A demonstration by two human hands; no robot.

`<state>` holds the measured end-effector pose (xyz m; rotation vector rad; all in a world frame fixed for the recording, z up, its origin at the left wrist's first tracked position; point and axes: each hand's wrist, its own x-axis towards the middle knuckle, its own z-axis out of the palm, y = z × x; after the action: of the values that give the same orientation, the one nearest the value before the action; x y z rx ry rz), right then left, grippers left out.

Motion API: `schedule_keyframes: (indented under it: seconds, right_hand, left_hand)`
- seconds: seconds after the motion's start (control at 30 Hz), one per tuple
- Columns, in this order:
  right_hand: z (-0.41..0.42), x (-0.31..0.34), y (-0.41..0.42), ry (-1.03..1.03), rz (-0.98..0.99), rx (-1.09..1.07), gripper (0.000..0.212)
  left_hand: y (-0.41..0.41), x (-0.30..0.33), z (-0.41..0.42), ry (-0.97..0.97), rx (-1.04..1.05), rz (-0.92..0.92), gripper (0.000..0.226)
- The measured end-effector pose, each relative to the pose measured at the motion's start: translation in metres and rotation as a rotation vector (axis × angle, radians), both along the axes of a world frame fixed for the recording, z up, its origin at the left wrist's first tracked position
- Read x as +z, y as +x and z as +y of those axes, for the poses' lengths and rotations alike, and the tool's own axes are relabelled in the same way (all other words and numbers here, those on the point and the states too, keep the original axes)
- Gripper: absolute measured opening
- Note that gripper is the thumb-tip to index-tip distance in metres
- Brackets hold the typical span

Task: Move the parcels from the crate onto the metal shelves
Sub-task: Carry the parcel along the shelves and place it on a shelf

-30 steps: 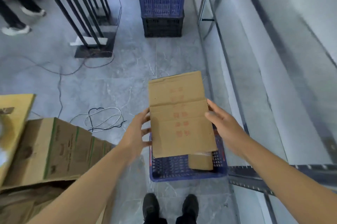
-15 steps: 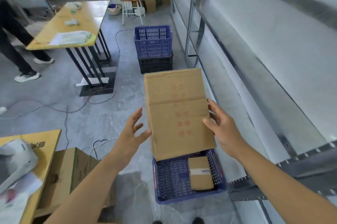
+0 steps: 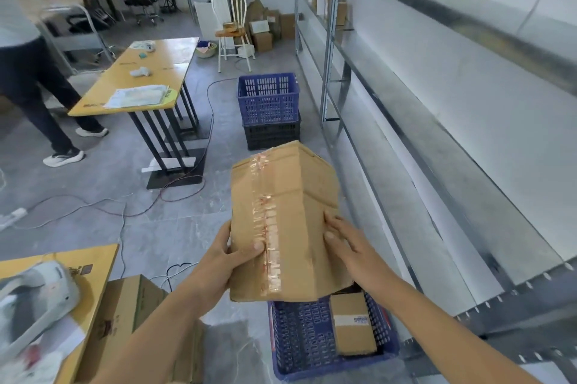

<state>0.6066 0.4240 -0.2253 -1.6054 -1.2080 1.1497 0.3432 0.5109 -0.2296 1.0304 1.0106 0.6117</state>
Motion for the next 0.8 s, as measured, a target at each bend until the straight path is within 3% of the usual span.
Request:
schedule_keyframes:
  seconds: [0.2, 0.47, 0.63, 0.73, 0.8]
  right_hand:
    - [0.008, 0.012, 0.000, -0.042, 0.172, 0.106, 0.053]
    - [0.014, 0.014, 0.014, -0.062, 0.332, 0.000, 0.068]
    - [0.006, 0.000, 0.021, -0.083, 0.470, -0.037, 0.065]
    - [0.001, -0.005, 0.027, -0.088, 0.533, -0.060, 0.063]
    - [-0.001, -0.006, 0.029, -0.082, 0.569, -0.039, 0.063]
  left_hand:
    - [0.005, 0.004, 0.001, 0.023, -0.013, 0.024, 0.072]
    - [0.009, 0.016, 0.009, 0.090, -0.087, 0.037, 0.038]
    - [0.014, 0.009, 0.000, 0.120, -0.126, 0.040, 0.053]
    - [0.018, 0.000, -0.006, 0.139, -0.125, 0.063, 0.077]
    - [0.018, -0.002, -0.007, 0.121, -0.107, 0.049, 0.106]
